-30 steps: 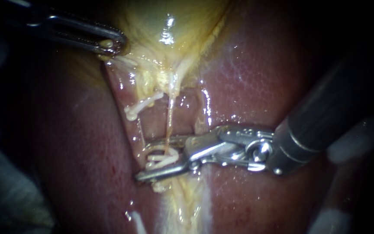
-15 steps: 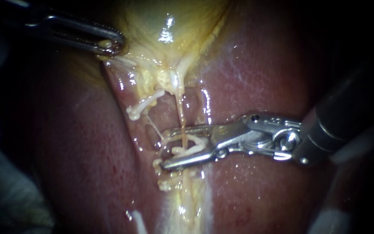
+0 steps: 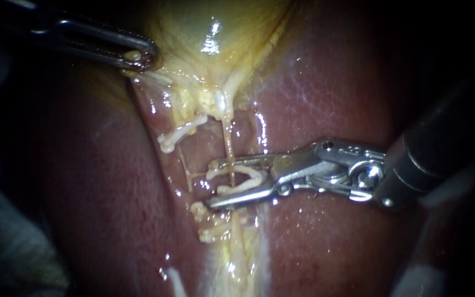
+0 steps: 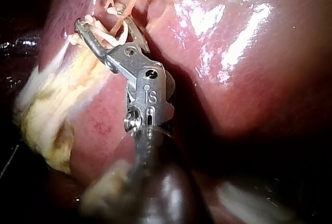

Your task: Clipping second clip right tube

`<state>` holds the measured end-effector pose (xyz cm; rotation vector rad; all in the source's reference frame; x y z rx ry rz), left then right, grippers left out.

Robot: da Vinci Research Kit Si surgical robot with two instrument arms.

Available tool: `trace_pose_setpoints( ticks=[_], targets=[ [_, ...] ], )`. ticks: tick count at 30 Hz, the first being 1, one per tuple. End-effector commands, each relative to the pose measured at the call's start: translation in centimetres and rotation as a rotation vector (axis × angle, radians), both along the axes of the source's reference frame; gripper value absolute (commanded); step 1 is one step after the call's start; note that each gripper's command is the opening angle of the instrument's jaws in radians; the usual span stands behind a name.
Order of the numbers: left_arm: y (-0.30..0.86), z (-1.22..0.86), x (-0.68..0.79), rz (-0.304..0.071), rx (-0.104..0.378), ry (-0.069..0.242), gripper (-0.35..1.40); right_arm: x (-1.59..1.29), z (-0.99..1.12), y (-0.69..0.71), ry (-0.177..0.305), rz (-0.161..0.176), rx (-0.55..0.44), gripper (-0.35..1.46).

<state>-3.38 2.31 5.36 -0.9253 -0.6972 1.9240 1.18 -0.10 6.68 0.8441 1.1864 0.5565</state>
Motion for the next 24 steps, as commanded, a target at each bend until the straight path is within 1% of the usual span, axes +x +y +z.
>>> trace_pose_setpoints(
  ticks=[1, 5, 9, 12, 14, 17, 19, 22, 23, 24],
  targets=[
    [0.0, 0.0, 0.0, 0.0, 0.0, 0.0, -0.35, -0.01, 0.01, 0.0, -0.001, 0.0, 0.002, 0.46],
    [0.0, 0.0, 0.0, 0.0, 0.0, 0.0, -0.35, -0.01, 0.01, 0.01, -0.005, 0.0, 0.007, 0.46],
    [0.0, 0.0, 0.0, 0.0, 0.0, 0.0, -0.35, -0.01, 0.0, 0.0, 0.011, 0.01, 0.016, 0.46],
    [0.0, 0.0, 0.0, 0.0, 0.0, 0.0, -0.35, 0.0, -0.01, 0.0, 0.044, 0.007, 0.051, 0.46],
    [0.0, 0.0, 0.0, 0.0, 0.0, 0.0, -0.35, 0.0, -0.02, 0.0, 0.059, 0.009, 0.072, 0.46],
    [0.0, 0.0, 0.0, 0.0, 0.0, 0.0, -0.35, 0.0, -0.02, 0.0, 0.095, 0.01, 0.11, 0.46],
    [0.0, 0.0, 0.0, 0.0, 0.0, 0.0, -0.35, 0.0, -0.02, 0.0, 0.117, -0.001, 0.139, 0.46],
    [0.0, 0.0, 0.0, 0.0, 0.0, 0.0, -0.35, 0.0, -0.03, -0.01, 0.162, -0.009, 0.189, 0.46],
    [0.0, 0.0, 0.0, 0.0, 0.0, 0.0, -0.35, 0.0, -0.03, -0.01, 0.176, -0.011, 0.192, 0.46],
    [0.0, 0.0, 0.0, 0.0, 0.0, 0.0, -0.35, 0.0, -0.04, -0.01, 0.183, -0.014, 0.206, 0.46]
  ],
)
